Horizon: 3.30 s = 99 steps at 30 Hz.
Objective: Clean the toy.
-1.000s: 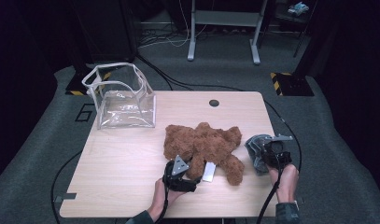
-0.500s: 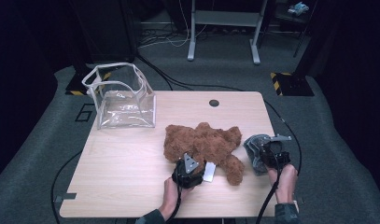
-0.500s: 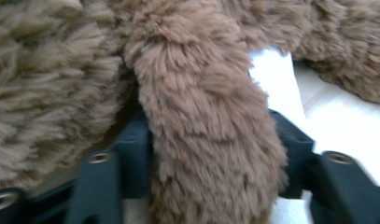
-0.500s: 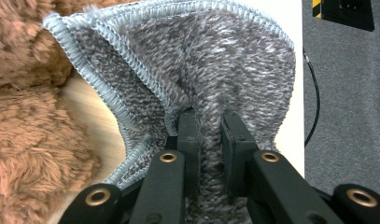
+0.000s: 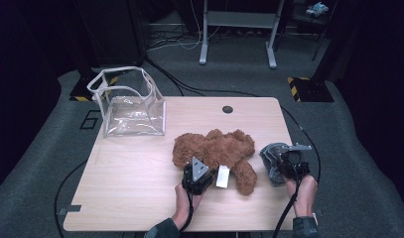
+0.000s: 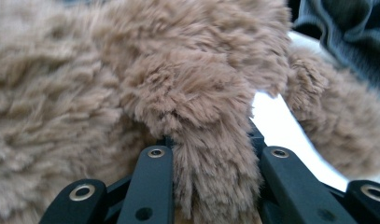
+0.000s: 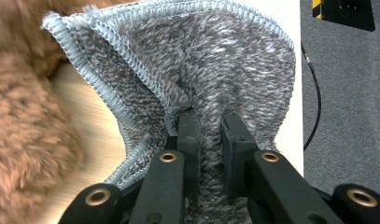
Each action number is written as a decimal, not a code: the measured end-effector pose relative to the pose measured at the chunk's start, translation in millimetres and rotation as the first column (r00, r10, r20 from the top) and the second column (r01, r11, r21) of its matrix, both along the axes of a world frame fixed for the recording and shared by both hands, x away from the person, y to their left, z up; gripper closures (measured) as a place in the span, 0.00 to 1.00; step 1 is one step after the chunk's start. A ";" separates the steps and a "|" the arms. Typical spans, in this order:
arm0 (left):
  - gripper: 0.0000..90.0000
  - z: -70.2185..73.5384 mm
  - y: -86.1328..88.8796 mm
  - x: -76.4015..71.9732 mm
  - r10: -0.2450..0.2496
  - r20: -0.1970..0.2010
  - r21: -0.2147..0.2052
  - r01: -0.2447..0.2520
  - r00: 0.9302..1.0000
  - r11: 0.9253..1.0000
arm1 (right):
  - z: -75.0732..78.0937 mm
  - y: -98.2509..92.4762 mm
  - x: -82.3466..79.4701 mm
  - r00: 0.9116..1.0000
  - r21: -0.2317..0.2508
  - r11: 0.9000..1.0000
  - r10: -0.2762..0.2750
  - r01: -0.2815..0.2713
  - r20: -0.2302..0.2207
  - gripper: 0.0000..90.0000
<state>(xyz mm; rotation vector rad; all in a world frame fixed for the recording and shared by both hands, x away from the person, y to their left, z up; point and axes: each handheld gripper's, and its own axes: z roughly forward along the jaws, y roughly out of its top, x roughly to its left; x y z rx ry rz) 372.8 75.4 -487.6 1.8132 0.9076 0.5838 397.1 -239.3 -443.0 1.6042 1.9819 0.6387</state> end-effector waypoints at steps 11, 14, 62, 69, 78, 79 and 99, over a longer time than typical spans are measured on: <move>0.83 32.9 8.9 22.0 -0.035 0.071 -0.016 0.036 0.997 0.999 | -0.2 1.0 1.9 1.000 -0.004 1.000 -0.002 0.002 -0.006 0.89; 0.83 40.8 7.9 22.8 -0.060 0.078 -0.028 0.062 0.995 0.998 | 0.7 1.9 2.1 1.000 -0.002 1.000 -0.001 0.001 -0.007 0.89; 0.27 20.0 10.4 84.7 0.009 -0.136 0.052 -0.002 0.991 0.999 | 1.5 6.5 4.6 1.000 -0.016 1.000 0.013 -0.014 -0.015 0.88; 0.28 -2.2 -1.4 105.6 0.055 -0.197 0.116 -0.033 0.979 0.993 | 0.5 6.1 4.8 1.000 -0.018 1.000 0.017 -0.018 -0.020 0.88; 0.29 -14.3 -13.7 112.9 0.093 -0.213 0.165 -0.058 0.973 0.985 | -2.1 5.5 4.4 1.000 -0.016 1.000 0.014 -0.014 -0.025 0.88; 0.32 -15.9 -17.2 114.1 0.093 -0.225 0.171 -0.054 0.970 0.984 | -1.9 5.9 4.4 1.000 -0.013 1.000 0.011 -0.012 -0.025 0.88; 0.84 -22.9 0.7 103.7 0.007 -0.206 0.168 0.028 0.978 0.985 | -2.0 5.9 1.5 1.000 -0.004 1.000 0.011 -0.011 -0.022 0.88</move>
